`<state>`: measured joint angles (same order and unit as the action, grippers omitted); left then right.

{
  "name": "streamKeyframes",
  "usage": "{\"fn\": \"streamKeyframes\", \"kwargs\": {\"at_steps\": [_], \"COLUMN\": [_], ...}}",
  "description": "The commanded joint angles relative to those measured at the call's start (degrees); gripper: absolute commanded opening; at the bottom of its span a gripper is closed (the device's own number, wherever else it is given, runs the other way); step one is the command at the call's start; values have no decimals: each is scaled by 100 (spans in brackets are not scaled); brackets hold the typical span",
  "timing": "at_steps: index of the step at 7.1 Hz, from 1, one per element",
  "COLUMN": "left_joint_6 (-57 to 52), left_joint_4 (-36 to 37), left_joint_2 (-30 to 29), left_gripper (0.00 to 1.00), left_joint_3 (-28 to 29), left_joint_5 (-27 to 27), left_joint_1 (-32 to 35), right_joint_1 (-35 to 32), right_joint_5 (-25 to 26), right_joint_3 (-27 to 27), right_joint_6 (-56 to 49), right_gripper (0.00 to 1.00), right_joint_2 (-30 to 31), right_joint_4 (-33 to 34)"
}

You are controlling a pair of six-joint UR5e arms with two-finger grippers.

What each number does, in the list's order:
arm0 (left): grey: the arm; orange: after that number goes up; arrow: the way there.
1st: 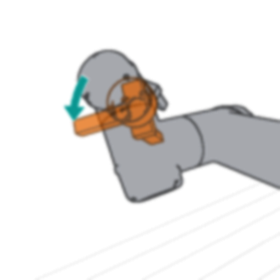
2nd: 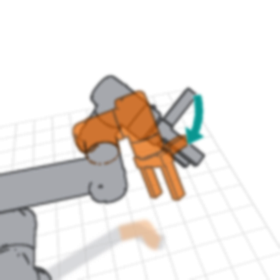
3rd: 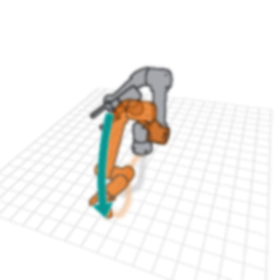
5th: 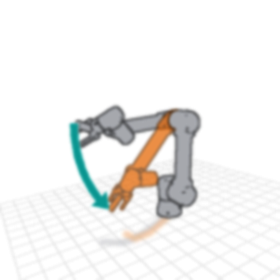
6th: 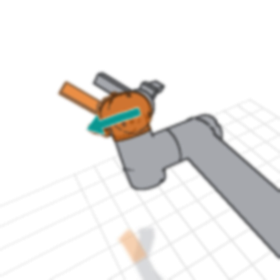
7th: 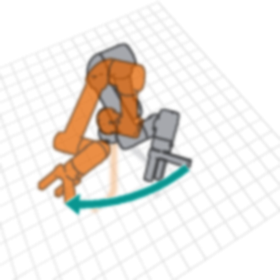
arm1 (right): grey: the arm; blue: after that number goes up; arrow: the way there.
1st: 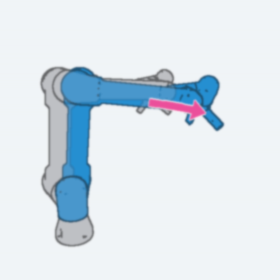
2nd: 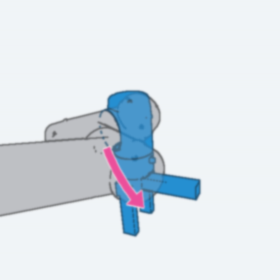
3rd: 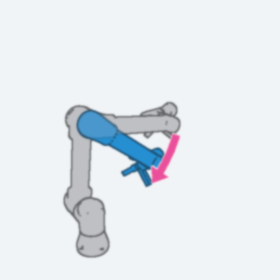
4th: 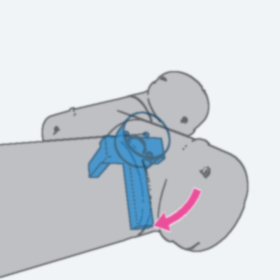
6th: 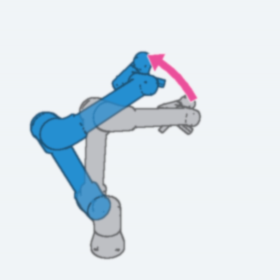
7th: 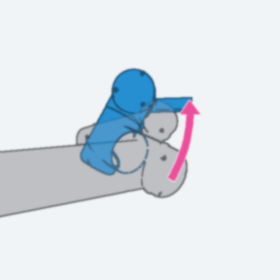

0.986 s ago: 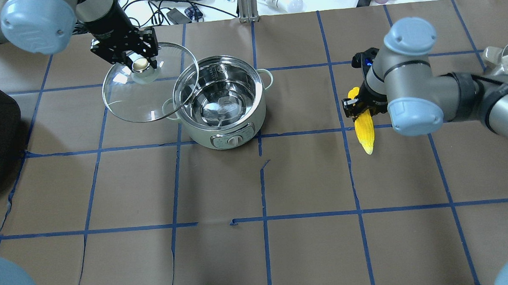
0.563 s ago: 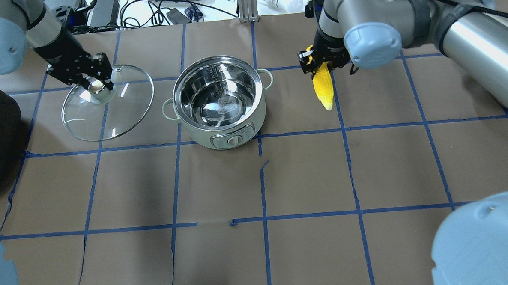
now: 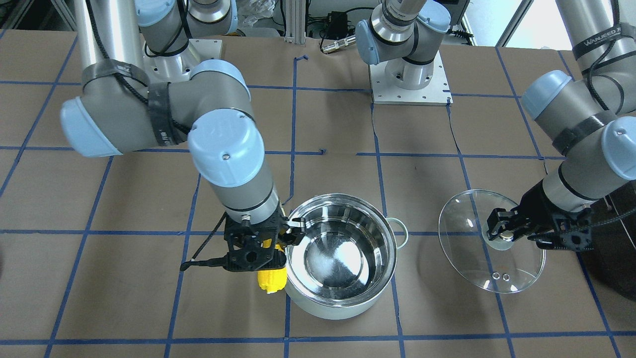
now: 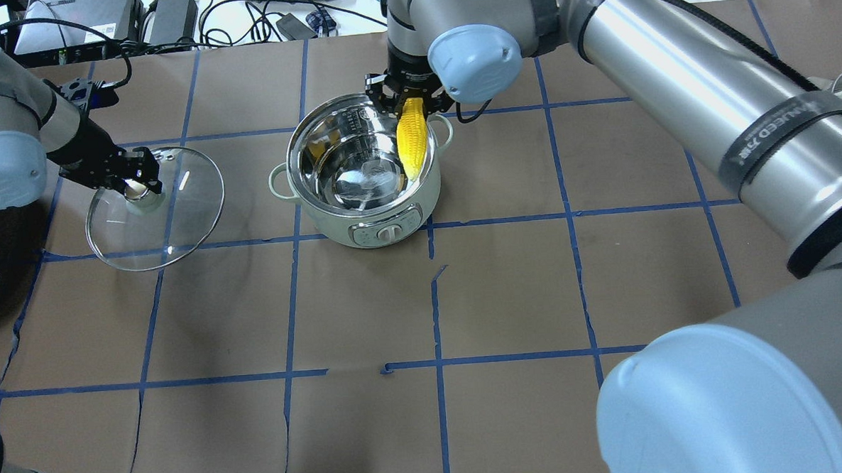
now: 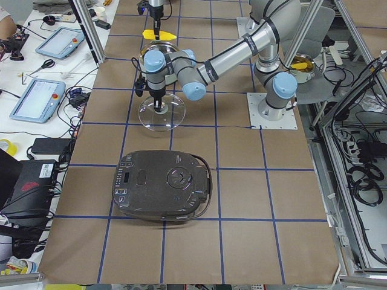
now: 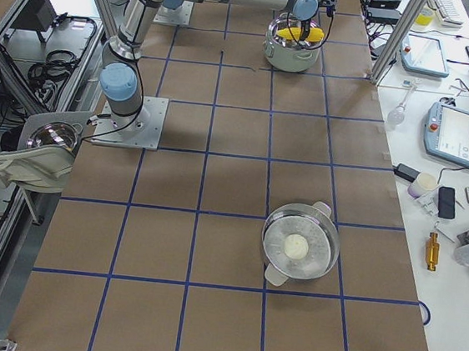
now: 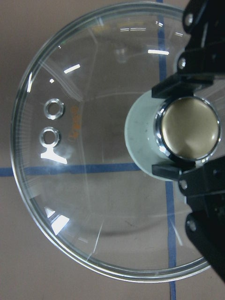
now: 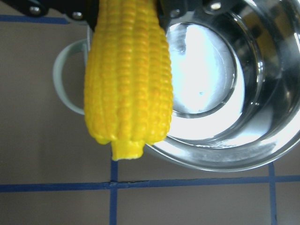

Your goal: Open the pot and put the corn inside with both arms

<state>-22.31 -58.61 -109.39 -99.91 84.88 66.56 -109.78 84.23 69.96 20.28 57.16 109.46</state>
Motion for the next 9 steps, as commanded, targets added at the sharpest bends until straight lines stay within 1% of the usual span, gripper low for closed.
{"fn": "streamKeyframes", "kwargs": {"at_steps": [1, 2, 3, 4, 5, 6, 7, 8, 9], "left_joint_6": [-27, -36, 7, -18, -1, 16, 25, 25, 17], "left_joint_4": [515, 639, 858, 869, 869, 869, 869, 869, 869], "left_joint_2": [-187, -240, -293, -311, -337, -363, -372, -373, -364], "left_gripper": [35, 36, 37, 47, 70, 81, 85, 87, 88], "left_joint_3": [-291, -493, -547, -547, -547, -539, -513, -495, -495], "left_joint_5": [2, -15, -7, -15, -7, 2, 11, 11, 20], "left_joint_1": [-143, -204, -204, -204, -204, -204, -204, -204, -204], "right_joint_1": [-384, -569, -597, -606, -606, -606, -606, -606, -597], "right_joint_5": [-3, -3, -3, -3, 23, 40, 41, 75, 102], "right_joint_3": [-280, -342, -342, -325, -325, -316, -316, -316, -272], "right_joint_6": [449, 686, 671, 671, 523, 373, 346, 337, 267], "right_gripper": [31, 31, 33, 39, 53, 94, 100, 100, 100], "right_joint_2": [-388, -521, -531, -557, -583, -601, -593, -566, -401], "right_joint_4": [136, 146, 146, 146, 163, 163, 155, 120, 85]}}
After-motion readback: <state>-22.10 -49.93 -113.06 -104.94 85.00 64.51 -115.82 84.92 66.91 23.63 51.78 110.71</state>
